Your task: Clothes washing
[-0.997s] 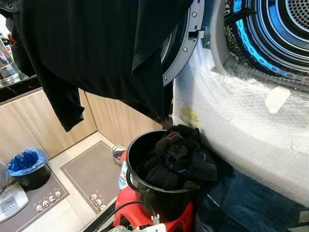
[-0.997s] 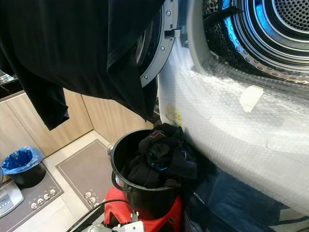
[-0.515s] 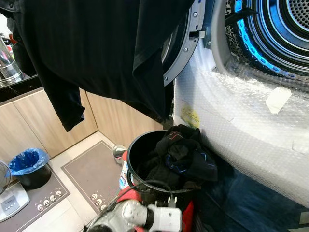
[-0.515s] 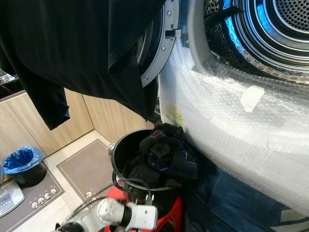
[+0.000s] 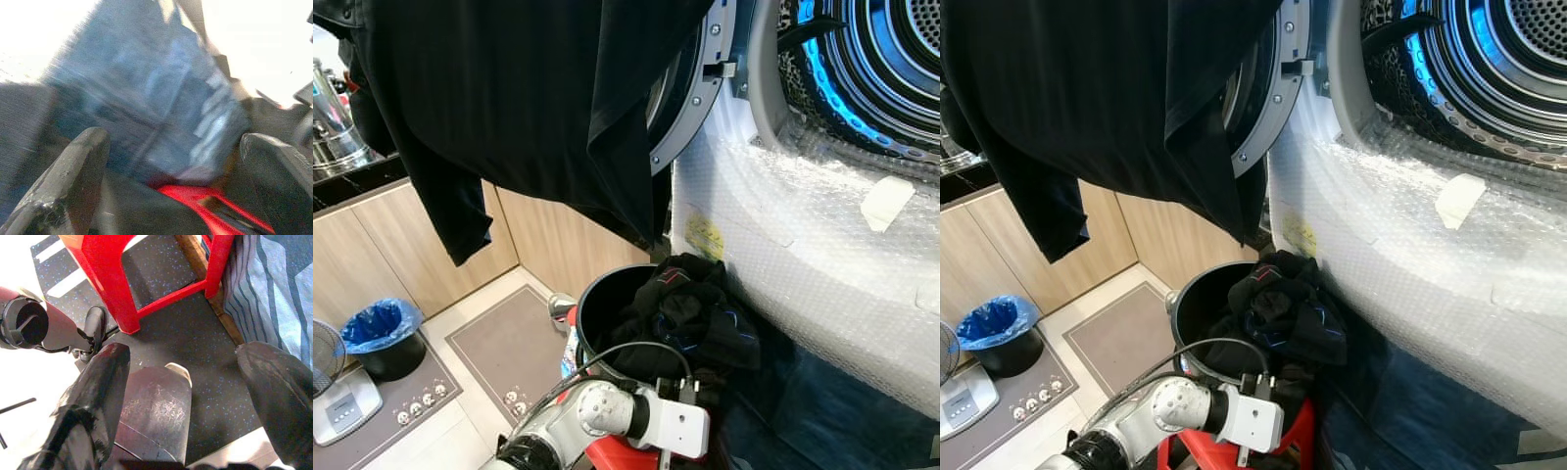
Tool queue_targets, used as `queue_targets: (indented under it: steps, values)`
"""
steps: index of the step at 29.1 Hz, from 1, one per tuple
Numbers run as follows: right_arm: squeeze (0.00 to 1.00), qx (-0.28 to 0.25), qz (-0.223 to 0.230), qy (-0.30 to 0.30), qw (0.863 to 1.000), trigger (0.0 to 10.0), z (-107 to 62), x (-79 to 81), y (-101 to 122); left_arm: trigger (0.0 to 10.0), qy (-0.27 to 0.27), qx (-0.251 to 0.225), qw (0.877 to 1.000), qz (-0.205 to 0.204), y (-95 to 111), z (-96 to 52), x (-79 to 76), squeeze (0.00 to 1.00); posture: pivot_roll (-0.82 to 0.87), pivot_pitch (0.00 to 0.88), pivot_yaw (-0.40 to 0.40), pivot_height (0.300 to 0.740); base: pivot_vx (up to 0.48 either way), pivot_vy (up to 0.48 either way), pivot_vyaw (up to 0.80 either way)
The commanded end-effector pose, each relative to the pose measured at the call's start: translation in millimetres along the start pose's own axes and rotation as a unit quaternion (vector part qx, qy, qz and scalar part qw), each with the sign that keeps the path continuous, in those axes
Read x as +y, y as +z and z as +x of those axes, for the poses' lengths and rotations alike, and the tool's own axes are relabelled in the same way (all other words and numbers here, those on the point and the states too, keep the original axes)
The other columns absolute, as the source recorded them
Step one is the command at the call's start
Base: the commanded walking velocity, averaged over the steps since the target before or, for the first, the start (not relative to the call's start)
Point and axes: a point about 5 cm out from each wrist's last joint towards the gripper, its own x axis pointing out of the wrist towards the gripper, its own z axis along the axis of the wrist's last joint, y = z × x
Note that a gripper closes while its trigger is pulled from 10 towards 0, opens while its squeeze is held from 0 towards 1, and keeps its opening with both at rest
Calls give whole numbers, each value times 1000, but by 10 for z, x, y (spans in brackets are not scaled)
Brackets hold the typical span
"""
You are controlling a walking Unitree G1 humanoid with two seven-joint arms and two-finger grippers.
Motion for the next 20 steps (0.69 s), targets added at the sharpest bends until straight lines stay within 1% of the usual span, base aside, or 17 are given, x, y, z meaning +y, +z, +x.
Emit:
queue_targets:
  steps: [1,2,5,7,8,10,12,13,15,16,17,18,19,20]
  values:
    - [0,25,4,5,1000,10000,-28,39,-135,10000,19,-3,1000,11,56,6,44,0,-130,0,80,740,0,0,0]
    - [0,27,4,5,1000,10000,-30,38,-141,10000,26,-6,999,25,96,5,61,0,-125,0,78,740,0,0,0]
    - [0,30,2,7,1000,10000,-31,41,-150,10000,61,-5,998,35,147,5,134,0,-116,0,75,740,0,0,0]
    - [0,31,1,7,999,10000,-32,46,-156,10000,82,1,995,51,166,-7,185,0,-115,0,75,740,0,0,0]
    - [0,32,1,8,999,10000,-32,49,-158,10000,100,3,994,53,172,-18,228,0,-115,0,75,740,0,0,0]
    - [0,32,1,8,999,10000,-30,53,-158,10000,138,3,989,48,186,-51,316,0,-115,0,75,740,0,0,0]
    - [0,33,1,8,999,10000,-29,56,-157,10000,162,6,986,49,194,-83,377,0,-111,0,75,740,0,0,0]
    - [0,33,1,8,999,10000,-27,60,-156,10000,194,8,980,43,203,-130,461,0,-111,0,75,740,0,0,0]
    - [0,33,1,8,999,10000,-26,61,-156,10000,205,8,978,39,206,-146,489,0,-111,0,75,740,0,0,0]
    - [0,33,2,8,999,10000,-24,64,-153,10000,239,7,970,32,211,-196,572,0,-111,0,75,740,0,0,0]
    - [0,33,3,8,999,10000,-23,65,-151,10000,261,5,965,31,215,-240,632,0,-108,0,72,740,0,0,0]
    - [0,33,3,8,999,10000,-23,65,-151,10000,261,5,965,31,215,-240,632,0,-108,0,72,740,0,0,0]
    - [0,33,3,8,999,10000,-22,67,-151,10000,286,3,958,13,198,-286,694,0,-108,0,72,740,0,0,0]
    - [0,33,3,8,999,10000,-22,67,-151,10000,297,4,955,5,183,-308,725,0,-107,0,70,740,0,0,0]
